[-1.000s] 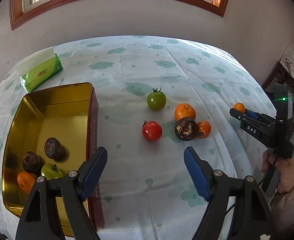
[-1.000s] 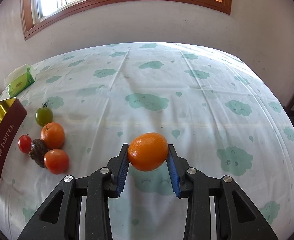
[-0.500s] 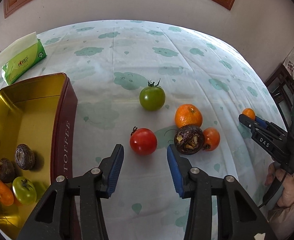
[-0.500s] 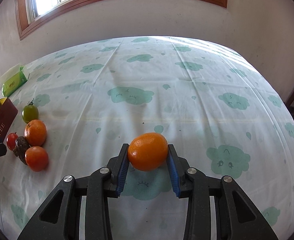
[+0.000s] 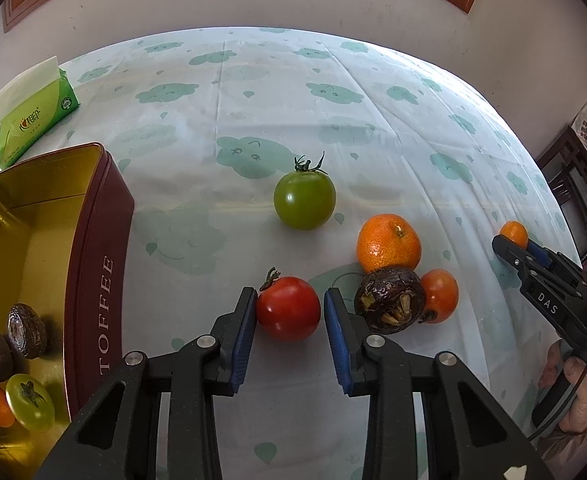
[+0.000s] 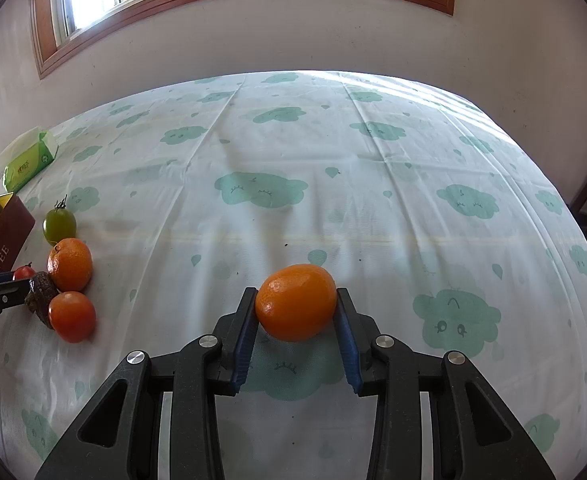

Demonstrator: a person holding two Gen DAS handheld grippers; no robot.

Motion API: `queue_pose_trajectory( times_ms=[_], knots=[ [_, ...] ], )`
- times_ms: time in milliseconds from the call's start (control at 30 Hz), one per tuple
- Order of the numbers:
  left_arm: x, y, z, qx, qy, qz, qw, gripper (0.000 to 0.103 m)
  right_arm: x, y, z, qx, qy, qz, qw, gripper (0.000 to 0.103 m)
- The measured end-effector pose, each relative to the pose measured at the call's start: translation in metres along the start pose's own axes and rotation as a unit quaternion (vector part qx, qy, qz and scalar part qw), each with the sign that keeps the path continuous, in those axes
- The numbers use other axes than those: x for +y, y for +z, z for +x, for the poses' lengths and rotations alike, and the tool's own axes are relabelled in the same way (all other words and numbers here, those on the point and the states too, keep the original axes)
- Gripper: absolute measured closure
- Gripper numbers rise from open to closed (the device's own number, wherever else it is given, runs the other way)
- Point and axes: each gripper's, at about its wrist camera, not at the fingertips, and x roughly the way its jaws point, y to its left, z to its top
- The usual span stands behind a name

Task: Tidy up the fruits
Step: 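Grasp the red tomato with the left gripper while the right holds the tangerine, then carry the red tomato into the tin and open the left gripper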

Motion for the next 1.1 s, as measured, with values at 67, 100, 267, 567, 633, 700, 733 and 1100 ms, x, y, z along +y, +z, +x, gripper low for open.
queue_pose_trajectory(
  times_ms=[67,100,267,567,633,700,733,1100],
  knots=[
    [0.001,0.0,0.001,-0.001,-0.001,0.0,1.0,0.075,0.0,0.0,0.0,0.0,0.0,0.0,1.0,0.064],
    [0.001,0.0,0.001,0.0,-0.003,0.0,1.0,0.075,0.0,0.0,0.0,0.0,0.0,0.0,1.0,0.064],
    [0.001,-0.003,-0.003,0.0,-0.003,0.003,1.0,0.076,0.0,0.0,0.0,0.0,-0.001,-0.001,1.0,0.064],
    [0.002,-0.014,-0.028,-0.008,-0.009,0.007,0.9999,0.076,0.0,0.0,0.001,0.0,-0.002,-0.001,1.0,0.064],
    [0.005,-0.016,-0.041,-0.018,-0.008,0.01,0.9998,0.076,0.001,0.0,0.001,0.0,-0.002,-0.001,1.0,0.064],
    [0.011,-0.018,-0.055,-0.028,-0.003,0.013,0.9995,0.076,0.001,0.0,0.001,0.0,-0.002,-0.001,1.0,0.064],
    [0.016,-0.02,-0.062,-0.034,0.0,0.013,0.9993,0.076,0.001,0.0,0.001,0.0,-0.002,-0.001,1.0,0.064],
    [0.098,-0.047,-0.123,-0.051,0.068,-0.035,0.9958,0.076,0.002,0.0,0.001,0.001,-0.003,-0.002,1.0,0.064]
  ],
)
